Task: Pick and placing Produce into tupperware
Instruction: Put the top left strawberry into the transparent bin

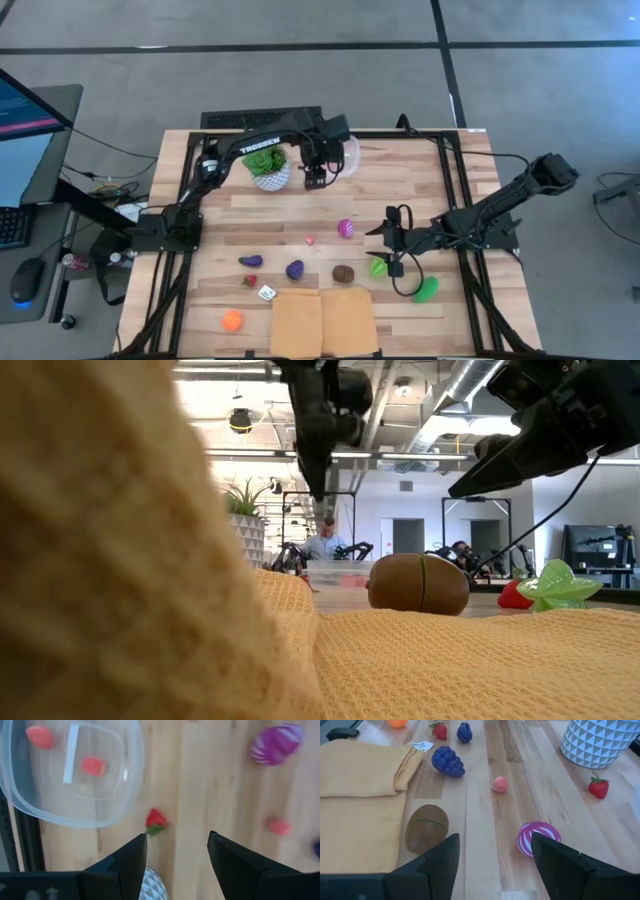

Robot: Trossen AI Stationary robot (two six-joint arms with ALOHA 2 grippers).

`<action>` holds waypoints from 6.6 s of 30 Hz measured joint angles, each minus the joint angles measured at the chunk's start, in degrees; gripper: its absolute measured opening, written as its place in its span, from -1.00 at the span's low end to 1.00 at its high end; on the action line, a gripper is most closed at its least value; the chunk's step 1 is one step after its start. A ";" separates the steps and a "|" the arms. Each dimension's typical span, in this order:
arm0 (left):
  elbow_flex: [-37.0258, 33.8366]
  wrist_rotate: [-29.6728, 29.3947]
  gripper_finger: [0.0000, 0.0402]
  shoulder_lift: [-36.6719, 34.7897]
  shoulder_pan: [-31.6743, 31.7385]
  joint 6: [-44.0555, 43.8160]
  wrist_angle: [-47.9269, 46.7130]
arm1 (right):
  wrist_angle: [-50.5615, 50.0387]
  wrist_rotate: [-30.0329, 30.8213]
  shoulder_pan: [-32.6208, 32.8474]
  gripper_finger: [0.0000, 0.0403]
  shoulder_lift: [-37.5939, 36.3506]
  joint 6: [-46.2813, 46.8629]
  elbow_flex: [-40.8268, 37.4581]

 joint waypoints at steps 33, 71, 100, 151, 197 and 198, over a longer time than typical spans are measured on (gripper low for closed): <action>-23.54 -20.92 0.00 -5.87 -11.97 -22.63 11.24 | -1.81 0.04 3.60 0.34 0.00 2.22 0.00; -36.15 -11.97 0.00 -5.85 -1.93 -14.79 28.47 | -2.33 0.04 3.60 0.34 0.00 3.60 0.00; -36.09 -7.20 0.00 -4.08 -0.19 -12.83 30.62 | -2.16 0.03 3.60 0.34 0.00 4.30 0.00; -44.87 -2.64 0.00 -4.86 1.65 -15.69 40.83 | -2.08 1.22 3.49 0.34 0.00 6.18 -0.02; -44.50 -2.59 -0.33 -14.55 -1.98 -14.99 41.50 | -2.51 1.37 3.49 0.34 0.00 6.16 -0.02; -44.50 -2.71 -0.33 -15.28 -1.95 -14.77 41.84 | -2.51 1.41 3.49 0.34 0.00 6.16 -0.02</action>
